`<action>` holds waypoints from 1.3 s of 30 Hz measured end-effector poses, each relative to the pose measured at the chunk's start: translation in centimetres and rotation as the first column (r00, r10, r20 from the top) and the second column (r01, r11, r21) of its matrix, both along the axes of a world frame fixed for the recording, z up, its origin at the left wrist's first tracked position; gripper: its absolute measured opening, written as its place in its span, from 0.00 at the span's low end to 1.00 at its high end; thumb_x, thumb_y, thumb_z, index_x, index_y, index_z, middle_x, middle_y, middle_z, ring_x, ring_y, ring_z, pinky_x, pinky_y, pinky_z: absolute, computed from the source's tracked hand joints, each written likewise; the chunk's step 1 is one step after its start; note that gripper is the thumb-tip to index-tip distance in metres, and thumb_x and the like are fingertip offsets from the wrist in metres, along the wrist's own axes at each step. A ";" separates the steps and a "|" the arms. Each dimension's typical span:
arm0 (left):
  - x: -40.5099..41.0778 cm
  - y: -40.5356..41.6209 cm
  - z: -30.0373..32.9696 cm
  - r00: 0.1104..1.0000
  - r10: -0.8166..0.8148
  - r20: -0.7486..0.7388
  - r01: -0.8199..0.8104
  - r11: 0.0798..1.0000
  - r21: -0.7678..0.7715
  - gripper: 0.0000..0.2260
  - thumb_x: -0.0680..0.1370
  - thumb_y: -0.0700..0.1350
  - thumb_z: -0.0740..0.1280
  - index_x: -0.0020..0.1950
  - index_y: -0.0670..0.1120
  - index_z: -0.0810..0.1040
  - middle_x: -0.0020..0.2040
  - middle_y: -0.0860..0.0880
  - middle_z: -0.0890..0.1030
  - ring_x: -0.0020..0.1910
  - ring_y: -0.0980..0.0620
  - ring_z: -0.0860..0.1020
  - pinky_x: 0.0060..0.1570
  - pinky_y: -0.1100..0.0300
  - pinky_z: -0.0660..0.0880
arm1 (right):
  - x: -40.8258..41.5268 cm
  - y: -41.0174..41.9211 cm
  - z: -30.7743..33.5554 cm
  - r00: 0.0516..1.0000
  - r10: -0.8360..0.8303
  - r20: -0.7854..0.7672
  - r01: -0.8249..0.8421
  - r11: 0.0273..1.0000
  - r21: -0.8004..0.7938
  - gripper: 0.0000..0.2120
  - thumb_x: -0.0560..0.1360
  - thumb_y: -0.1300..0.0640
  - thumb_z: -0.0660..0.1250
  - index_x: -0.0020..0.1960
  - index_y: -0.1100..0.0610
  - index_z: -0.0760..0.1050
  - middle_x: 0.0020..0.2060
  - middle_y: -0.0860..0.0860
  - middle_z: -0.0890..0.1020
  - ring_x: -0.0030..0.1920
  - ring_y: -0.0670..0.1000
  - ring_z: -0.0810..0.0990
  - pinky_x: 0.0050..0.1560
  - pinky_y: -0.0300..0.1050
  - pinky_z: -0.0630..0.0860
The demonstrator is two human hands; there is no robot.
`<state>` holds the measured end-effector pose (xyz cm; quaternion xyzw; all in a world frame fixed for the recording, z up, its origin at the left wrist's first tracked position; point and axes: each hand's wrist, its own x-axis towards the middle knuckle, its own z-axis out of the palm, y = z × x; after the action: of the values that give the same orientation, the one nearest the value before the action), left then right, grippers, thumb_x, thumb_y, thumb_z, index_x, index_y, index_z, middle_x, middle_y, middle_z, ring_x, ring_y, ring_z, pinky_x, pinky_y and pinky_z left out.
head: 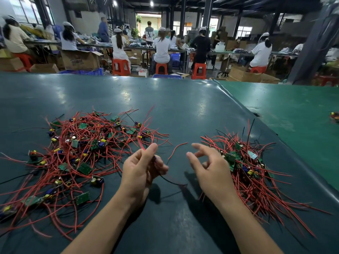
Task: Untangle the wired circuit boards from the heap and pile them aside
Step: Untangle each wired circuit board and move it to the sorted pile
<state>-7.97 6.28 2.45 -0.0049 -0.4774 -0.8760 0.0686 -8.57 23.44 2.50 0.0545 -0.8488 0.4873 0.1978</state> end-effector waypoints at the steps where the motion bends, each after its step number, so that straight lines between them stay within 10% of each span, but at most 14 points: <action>1: 0.2 0.1 0.1 1.000 -0.015 0.006 0.015 1.000 -0.004 0.13 0.65 0.51 0.73 0.34 0.44 0.74 0.28 0.46 0.75 0.24 0.51 0.75 0.27 0.61 0.75 | 0.1 -0.3 0.2 0.993 0.108 0.050 -0.098 0.980 -0.172 0.07 0.75 0.50 0.71 0.51 0.50 0.82 0.39 0.44 0.82 0.33 0.42 0.75 0.36 0.34 0.72; 4: 0.6 0.4 0.3 0.995 -0.098 0.030 0.099 0.993 -0.056 0.13 0.66 0.54 0.71 0.34 0.44 0.77 0.30 0.46 0.77 0.25 0.53 0.74 0.26 0.62 0.74 | 0.8 -1.4 0.4 0.896 0.418 0.150 -0.295 0.813 -0.502 0.12 0.71 0.45 0.69 0.46 0.53 0.84 0.29 0.47 0.79 0.25 0.44 0.69 0.24 0.33 0.64; 12: 1.6 0.5 0.7 0.898 -0.425 0.115 0.434 0.897 -0.080 0.13 0.69 0.34 0.71 0.50 0.42 0.71 0.35 0.41 0.81 0.24 0.54 0.76 0.21 0.67 0.70 | 0.6 -1.1 0.7 0.836 0.511 0.199 -0.242 0.669 -0.703 0.20 0.65 0.43 0.74 0.48 0.58 0.84 0.27 0.49 0.70 0.26 0.47 0.62 0.27 0.36 0.55; 16: 1.9 0.5 1.2 0.798 -0.570 0.197 0.595 0.797 -0.103 0.08 0.73 0.50 0.70 0.43 0.45 0.82 0.35 0.43 0.82 0.30 0.52 0.81 0.28 0.63 0.76 | 0.6 -0.8 0.9 0.736 0.647 0.196 -0.268 0.546 -0.794 0.12 0.70 0.51 0.71 0.49 0.57 0.84 0.32 0.53 0.68 0.31 0.52 0.57 0.34 0.46 0.54; 19: 1.6 1.0 1.2 0.814 -0.525 0.248 0.561 0.821 -0.103 0.20 0.73 0.61 0.66 0.41 0.44 0.84 0.37 0.41 0.82 0.31 0.49 0.82 0.30 0.60 0.78 | 0.7 -0.8 0.7 0.709 0.653 0.264 -0.275 0.602 -0.750 0.12 0.69 0.50 0.69 0.46 0.56 0.84 0.32 0.54 0.72 0.30 0.50 0.65 0.33 0.42 0.62; 28: 1.8 1.0 0.3 0.911 -0.384 0.152 0.412 0.873 -0.260 0.11 0.68 0.49 0.72 0.40 0.43 0.74 0.33 0.40 0.80 0.26 0.49 0.77 0.29 0.63 0.75 | 0.8 -0.5 1.3 0.793 0.573 0.206 -0.267 0.631 -0.728 0.15 0.68 0.49 0.71 0.47 0.59 0.85 0.24 0.48 0.61 0.22 0.45 0.56 0.24 0.32 0.56; 39: 1.4 1.0 -0.2 0.907 -0.406 0.111 0.421 0.875 -0.241 0.11 0.71 0.44 0.72 0.32 0.45 0.73 0.24 0.45 0.72 0.21 0.52 0.70 0.24 0.63 0.69 | 0.3 -0.5 0.7 0.965 0.238 0.114 -0.155 0.860 -0.486 0.07 0.77 0.63 0.67 0.45 0.57 0.84 0.20 0.40 0.71 0.22 0.39 0.67 0.25 0.27 0.63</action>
<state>-6.54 7.28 2.21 -0.0906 -0.5773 -0.8002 -0.1349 -8.32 22.94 3.21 0.0494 -0.7078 0.7000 0.0814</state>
